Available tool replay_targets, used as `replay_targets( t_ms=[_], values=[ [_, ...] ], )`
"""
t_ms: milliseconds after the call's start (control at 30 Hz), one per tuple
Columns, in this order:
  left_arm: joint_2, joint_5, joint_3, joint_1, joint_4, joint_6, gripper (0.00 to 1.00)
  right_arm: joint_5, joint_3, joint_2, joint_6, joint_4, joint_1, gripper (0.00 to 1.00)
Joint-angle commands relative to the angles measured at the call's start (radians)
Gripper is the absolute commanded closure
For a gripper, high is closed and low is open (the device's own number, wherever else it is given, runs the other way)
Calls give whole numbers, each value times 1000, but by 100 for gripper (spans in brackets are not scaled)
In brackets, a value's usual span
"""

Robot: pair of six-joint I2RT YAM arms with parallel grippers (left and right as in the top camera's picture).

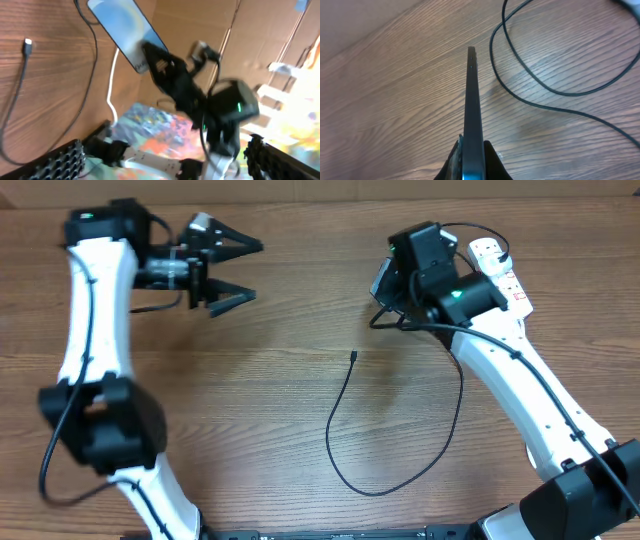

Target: Plug charger to phone and switch on socket

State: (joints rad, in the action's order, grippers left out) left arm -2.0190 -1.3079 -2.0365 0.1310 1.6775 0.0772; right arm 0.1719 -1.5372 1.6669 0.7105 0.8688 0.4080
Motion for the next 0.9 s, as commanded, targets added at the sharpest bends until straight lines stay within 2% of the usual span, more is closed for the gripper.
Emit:
replay_targets(
  t_ms=[0, 200, 400, 600, 733, 867],
  values=[
    [133, 145, -19, 40, 12, -135, 0, -97, -42, -47, -3, -11, -12, 96],
    [327, 299, -19, 100, 12, -91, 0, -103, -42, -47, -4, -18, -12, 96],
    [569, 669, 18, 88, 12, 55, 0, -145, -42, -47, -3, -26, -12, 96],
    [782, 752, 105, 71, 10, 97, 0, -279, -42, -47, 9, -93, -12, 96],
    [823, 806, 157, 71, -21, 241, 1, -366, -42, -47, 171, -140, -12, 96],
    [809, 824, 230, 71, -87, 480, 0, -436, -42, -47, 365, -159, -12, 96]
  ],
)
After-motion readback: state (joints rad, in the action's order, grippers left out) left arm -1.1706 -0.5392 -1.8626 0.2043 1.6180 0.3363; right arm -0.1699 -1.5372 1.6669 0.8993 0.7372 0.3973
